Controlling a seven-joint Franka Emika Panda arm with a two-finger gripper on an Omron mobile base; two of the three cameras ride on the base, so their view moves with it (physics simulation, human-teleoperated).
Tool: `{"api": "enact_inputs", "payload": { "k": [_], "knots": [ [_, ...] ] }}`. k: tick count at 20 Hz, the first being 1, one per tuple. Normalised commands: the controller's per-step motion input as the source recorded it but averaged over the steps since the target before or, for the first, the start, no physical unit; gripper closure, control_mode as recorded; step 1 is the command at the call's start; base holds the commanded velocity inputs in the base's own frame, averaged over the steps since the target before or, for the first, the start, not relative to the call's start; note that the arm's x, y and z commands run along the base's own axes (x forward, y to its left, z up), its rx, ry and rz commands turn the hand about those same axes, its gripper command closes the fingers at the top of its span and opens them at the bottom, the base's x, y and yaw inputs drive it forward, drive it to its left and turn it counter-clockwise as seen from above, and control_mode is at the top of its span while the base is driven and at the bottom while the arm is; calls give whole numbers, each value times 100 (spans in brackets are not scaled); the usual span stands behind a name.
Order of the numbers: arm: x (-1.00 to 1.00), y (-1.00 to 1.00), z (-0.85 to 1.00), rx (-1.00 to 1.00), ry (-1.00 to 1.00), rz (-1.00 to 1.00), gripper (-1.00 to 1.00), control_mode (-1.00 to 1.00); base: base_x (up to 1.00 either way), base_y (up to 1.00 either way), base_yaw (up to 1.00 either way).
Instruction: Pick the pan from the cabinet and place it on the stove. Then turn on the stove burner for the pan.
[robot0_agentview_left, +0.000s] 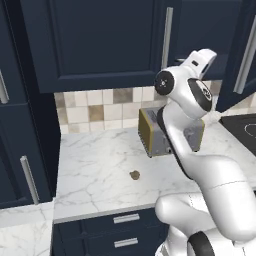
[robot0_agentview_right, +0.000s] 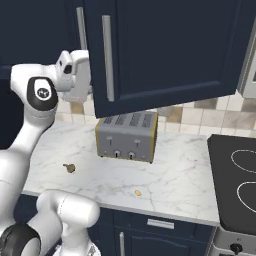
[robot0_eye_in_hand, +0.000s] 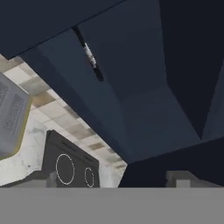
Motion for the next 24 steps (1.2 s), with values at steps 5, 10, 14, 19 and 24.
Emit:
{"api": "enact_inputs", "payload": {
  "k": [5,10,14,19,24],
  "knots": [
    [30,-53,-35,0,16,-9,-100,-100,0,0,0],
    [-37,-75,-20,0,4,-14,-100,-100,0,0,0],
    [-85,-70,-7,0,-1,-17,-100,-100,0,0,0],
    [-90,-68,-2,0,-7,-19,-100,-100,0,0,0],
    [-72,-83,0,0,-5,-19,-100,-100,0,0,0]
  ]
}}
